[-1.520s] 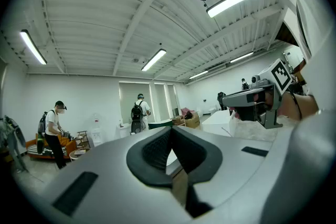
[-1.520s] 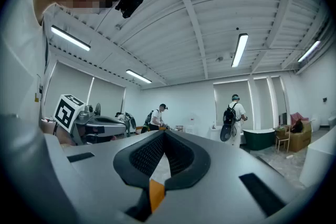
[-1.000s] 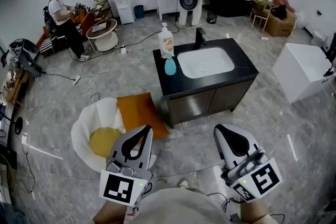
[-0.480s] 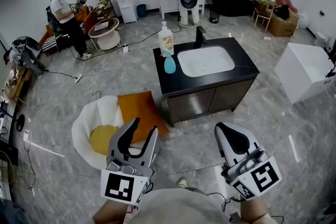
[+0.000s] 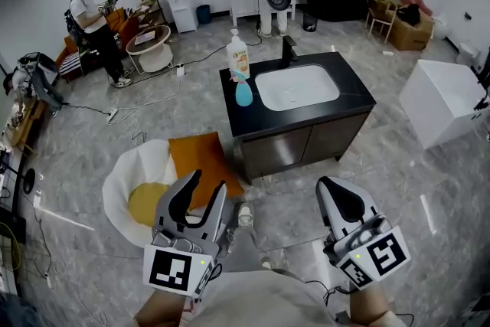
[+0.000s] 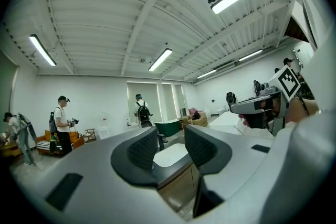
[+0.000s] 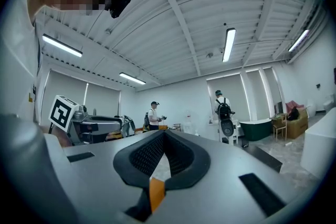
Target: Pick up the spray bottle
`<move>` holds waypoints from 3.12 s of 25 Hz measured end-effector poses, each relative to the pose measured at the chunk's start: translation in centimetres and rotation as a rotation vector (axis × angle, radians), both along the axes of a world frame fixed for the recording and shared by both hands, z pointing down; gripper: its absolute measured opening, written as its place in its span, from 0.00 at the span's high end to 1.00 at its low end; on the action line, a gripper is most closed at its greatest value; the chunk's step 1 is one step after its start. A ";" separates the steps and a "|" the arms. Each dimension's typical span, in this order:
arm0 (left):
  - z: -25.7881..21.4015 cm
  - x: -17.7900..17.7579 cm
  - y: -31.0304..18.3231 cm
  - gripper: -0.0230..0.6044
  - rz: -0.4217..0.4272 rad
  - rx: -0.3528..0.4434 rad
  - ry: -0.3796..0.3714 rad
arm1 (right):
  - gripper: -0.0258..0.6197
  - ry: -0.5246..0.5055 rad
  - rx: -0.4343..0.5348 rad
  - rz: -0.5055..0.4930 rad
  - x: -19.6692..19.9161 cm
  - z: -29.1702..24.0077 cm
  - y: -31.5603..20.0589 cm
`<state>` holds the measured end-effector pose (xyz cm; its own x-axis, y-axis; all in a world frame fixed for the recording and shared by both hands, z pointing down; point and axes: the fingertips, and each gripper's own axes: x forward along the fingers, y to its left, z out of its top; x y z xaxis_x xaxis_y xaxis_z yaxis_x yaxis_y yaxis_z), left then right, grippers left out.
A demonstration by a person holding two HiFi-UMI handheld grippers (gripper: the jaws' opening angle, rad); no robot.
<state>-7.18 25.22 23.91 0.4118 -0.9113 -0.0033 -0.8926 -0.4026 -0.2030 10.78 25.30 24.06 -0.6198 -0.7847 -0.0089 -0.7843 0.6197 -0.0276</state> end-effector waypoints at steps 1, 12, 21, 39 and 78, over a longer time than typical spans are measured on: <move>0.1 0.0 -0.3 0.68 0.000 0.000 0.001 | 0.92 0.004 -0.001 -0.001 0.0 0.1 -0.2; 1.3 0.5 -6.2 0.68 0.010 0.003 0.005 | 0.92 0.029 -0.020 0.023 0.7 1.6 -5.4; 2.8 -0.3 -14.5 0.68 0.013 -0.031 0.013 | 0.92 0.036 -0.062 0.039 -0.2 3.4 -13.4; 6.1 -3.5 -40.8 0.68 0.063 -0.128 0.028 | 0.92 0.078 -0.150 0.069 -6.4 5.1 -38.8; 32.5 -0.1 -57.0 0.68 -0.022 -0.498 -0.054 | 0.92 0.172 -0.428 -0.054 -7.7 23.9 -56.9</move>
